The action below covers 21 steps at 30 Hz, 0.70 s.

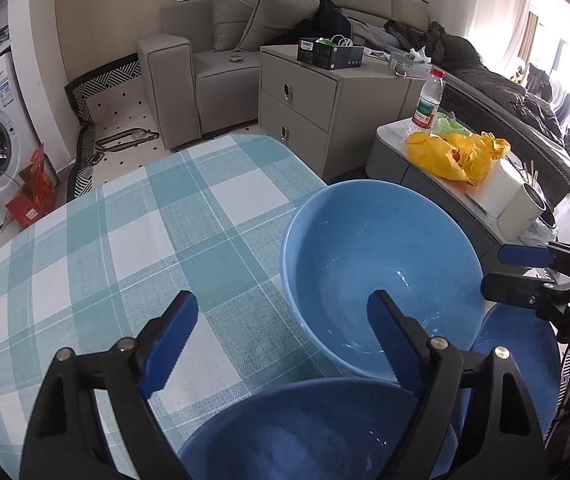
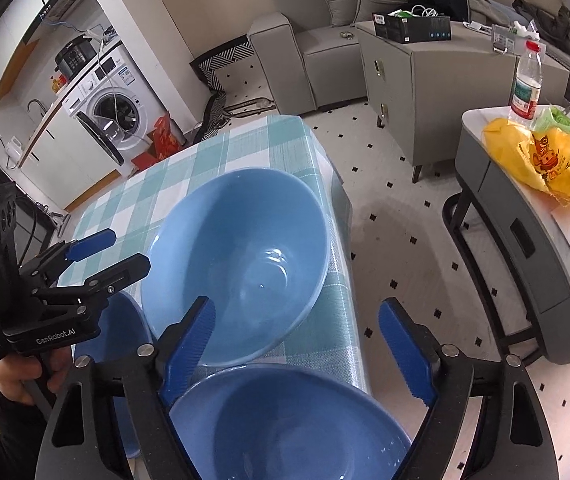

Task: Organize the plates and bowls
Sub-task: 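Close the left gripper on the rim of a light-blue bowl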

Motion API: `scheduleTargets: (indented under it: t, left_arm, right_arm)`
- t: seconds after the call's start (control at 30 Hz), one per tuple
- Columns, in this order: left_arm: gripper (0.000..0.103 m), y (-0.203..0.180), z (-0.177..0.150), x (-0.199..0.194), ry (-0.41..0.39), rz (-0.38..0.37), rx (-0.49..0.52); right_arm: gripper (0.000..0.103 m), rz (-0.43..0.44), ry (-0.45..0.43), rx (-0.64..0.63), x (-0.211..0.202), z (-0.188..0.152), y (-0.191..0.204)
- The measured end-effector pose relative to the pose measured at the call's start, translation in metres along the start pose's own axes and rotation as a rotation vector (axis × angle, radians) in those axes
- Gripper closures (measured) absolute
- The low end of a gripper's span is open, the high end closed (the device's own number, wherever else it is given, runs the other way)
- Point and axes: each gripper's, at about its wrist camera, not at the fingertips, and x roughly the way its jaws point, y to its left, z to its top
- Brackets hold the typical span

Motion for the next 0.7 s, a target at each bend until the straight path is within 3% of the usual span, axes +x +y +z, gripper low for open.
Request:
scheduleTargets:
  t: [0.13,0.2,0.27,0.53,0.7]
  left_arm:
    - [0.031,0.001,0.000,0.007,0.022,0.002,-0.004]
    - [0.031,0.001,0.000,0.010,0.034,-0.004,-0.004]
    - [0.040,0.001,-0.001,0.012,0.039,-0.008,-0.001]
    - [0.060,0.000,-0.002,0.020,0.055,-0.019,-0.002]
    - [0.068,-0.004,-0.004,0.023,0.062,-0.017,0.017]
  right_arm:
    - [0.021,0.007,0.024,0.000,0.012,0.001,0.000]
    - [0.023,0.008,0.029,-0.007,0.015,0.001,0.002]
    - [0.024,0.010,0.035,-0.010,0.018,0.001,0.003]
    - [0.043,0.007,0.056,-0.022,0.026,0.001,0.006]
    - [0.062,-0.007,0.055,-0.036,0.028,0.001,0.007]
